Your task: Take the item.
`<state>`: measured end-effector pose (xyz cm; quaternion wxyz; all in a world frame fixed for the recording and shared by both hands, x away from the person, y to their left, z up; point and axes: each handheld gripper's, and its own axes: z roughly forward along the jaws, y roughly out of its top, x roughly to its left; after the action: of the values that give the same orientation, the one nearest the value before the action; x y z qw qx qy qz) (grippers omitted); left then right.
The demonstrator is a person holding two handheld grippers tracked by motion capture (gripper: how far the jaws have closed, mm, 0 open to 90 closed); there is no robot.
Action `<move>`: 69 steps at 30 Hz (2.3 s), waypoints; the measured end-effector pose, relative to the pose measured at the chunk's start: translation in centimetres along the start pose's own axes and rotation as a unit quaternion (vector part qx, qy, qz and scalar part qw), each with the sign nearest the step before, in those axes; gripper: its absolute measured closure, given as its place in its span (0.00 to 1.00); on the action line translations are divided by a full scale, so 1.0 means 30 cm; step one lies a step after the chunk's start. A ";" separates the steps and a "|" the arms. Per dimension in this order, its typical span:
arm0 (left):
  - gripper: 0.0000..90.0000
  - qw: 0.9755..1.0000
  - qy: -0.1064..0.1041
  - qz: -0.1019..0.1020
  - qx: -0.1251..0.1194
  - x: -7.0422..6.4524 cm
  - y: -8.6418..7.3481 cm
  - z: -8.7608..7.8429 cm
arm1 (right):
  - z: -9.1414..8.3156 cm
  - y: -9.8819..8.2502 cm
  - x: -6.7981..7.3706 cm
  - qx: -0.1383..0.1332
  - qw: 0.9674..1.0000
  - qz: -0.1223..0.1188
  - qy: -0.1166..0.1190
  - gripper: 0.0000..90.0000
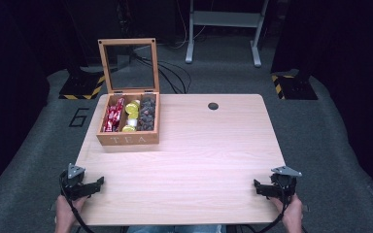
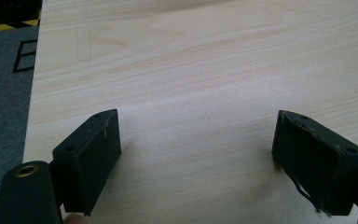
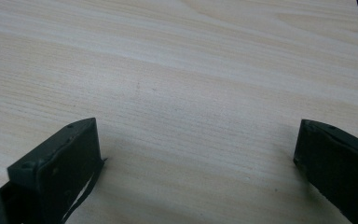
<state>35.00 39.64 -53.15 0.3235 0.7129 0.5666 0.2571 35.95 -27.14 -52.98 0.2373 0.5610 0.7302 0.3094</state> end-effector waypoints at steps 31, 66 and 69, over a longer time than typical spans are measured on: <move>0.13 1.000 -0.015 0.003 0.002 0.003 0.008 0.004 | 0.010 0.013 -0.006 -0.002 1.000 -0.022 0.007 0.00; 0.15 0.998 -0.047 0.027 -0.028 -0.027 0.253 -0.060 | 0.014 0.014 -0.012 -0.001 1.000 -0.020 0.018 0.00; 0.15 0.998 -0.047 0.029 -0.033 -0.027 0.273 -0.062 | 0.014 0.014 -0.012 0.000 1.000 -0.020 0.018 0.00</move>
<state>38.71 37.95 -45.76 0.3654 0.7289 0.5216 0.2514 36.62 -27.34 -52.98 0.2300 0.5405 0.7457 0.3147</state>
